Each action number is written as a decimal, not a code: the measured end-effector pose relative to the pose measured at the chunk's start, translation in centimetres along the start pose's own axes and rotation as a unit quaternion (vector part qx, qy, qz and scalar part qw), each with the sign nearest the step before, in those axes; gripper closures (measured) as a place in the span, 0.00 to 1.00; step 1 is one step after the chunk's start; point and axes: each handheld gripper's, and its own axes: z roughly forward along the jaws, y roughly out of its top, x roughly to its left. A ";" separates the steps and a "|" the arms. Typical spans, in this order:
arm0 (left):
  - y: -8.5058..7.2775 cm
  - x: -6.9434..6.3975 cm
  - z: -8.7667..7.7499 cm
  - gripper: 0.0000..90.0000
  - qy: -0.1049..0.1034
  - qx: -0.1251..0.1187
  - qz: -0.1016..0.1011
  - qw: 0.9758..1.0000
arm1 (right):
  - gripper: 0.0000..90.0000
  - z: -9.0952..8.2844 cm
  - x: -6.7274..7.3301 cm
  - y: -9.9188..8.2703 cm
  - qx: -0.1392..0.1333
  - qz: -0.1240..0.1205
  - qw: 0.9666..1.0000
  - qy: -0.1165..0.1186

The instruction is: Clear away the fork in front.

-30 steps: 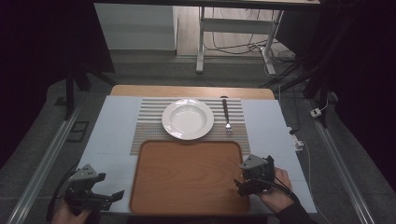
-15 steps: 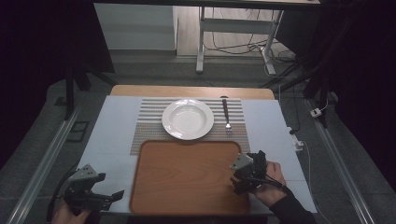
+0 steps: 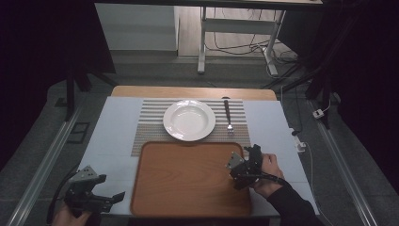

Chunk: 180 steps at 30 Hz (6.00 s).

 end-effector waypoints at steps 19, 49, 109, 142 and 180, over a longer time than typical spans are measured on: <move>0.0 0.0 0.0 0.02 -0.001 -0.001 -0.001 1.000 | 0.06 3.0 -2.4 1.5 0.013 -0.057 0.998 -0.026; -0.1 0.2 -0.1 0.02 -0.005 -0.005 -0.005 1.000 | 0.33 8.1 -6.8 4.3 0.051 -0.085 0.994 -0.036; -0.1 0.1 -0.1 0.02 -0.005 -0.004 -0.004 1.000 | 0.99 9.9 -6.2 4.3 0.047 -0.153 0.982 -0.097; -0.1 0.0 -0.1 0.02 -0.003 -0.001 -0.001 1.000 | 0.99 1.6 -6.8 1.7 -0.131 0.055 0.989 0.034; 2.0 -0.9 2.0 0.00 -0.048 -0.006 0.068 0.997 | 0.99 -4.5 -4.1 -0.4 -0.283 0.166 0.910 0.254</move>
